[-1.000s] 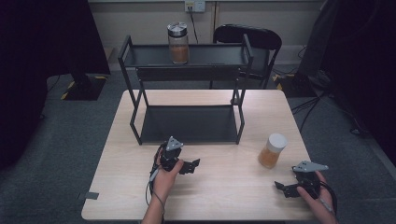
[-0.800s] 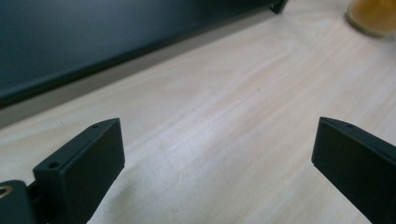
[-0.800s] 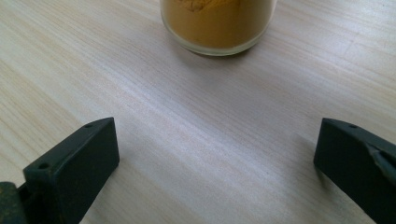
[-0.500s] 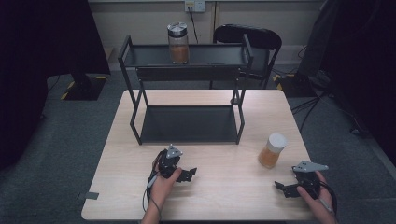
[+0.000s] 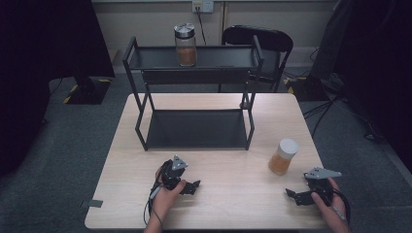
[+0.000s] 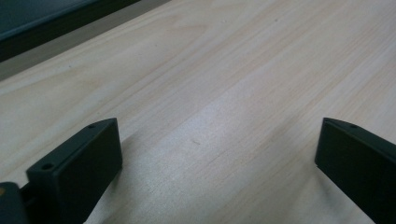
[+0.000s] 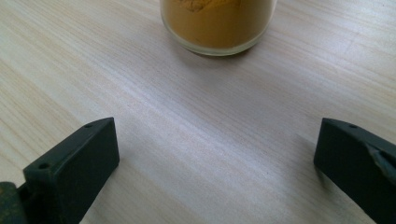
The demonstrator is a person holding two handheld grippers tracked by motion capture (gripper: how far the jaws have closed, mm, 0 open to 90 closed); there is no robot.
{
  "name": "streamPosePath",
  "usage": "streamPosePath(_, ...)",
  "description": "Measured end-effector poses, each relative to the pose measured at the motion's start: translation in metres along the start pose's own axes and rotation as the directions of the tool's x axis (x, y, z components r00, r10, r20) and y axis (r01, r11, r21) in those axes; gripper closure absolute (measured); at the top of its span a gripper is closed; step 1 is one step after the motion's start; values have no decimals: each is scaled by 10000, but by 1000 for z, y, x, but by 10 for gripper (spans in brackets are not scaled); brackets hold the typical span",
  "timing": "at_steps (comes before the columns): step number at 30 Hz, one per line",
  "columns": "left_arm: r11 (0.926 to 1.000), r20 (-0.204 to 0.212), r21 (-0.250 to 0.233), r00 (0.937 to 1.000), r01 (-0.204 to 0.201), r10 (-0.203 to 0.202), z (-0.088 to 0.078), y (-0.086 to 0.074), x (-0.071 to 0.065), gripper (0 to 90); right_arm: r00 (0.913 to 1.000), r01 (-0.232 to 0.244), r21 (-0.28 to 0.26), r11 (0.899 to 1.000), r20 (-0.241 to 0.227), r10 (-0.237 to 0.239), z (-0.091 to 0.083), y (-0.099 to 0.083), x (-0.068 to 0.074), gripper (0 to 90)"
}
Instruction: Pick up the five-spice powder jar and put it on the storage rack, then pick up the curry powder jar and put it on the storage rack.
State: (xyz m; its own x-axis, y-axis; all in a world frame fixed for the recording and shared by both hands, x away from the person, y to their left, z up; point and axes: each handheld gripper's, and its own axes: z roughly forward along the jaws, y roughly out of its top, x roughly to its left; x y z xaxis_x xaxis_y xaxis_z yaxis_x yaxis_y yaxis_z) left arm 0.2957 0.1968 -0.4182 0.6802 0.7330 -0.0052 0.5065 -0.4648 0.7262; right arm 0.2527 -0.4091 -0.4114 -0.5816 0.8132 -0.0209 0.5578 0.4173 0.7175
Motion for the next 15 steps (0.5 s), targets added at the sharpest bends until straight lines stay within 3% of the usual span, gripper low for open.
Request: streamPosePath(15, 10000, -11, -11, 10000, -16, 16, -1, -1, 0, 0, 10000, 10, 12, 10000, 2, -10, 0, 1, 0, 0)
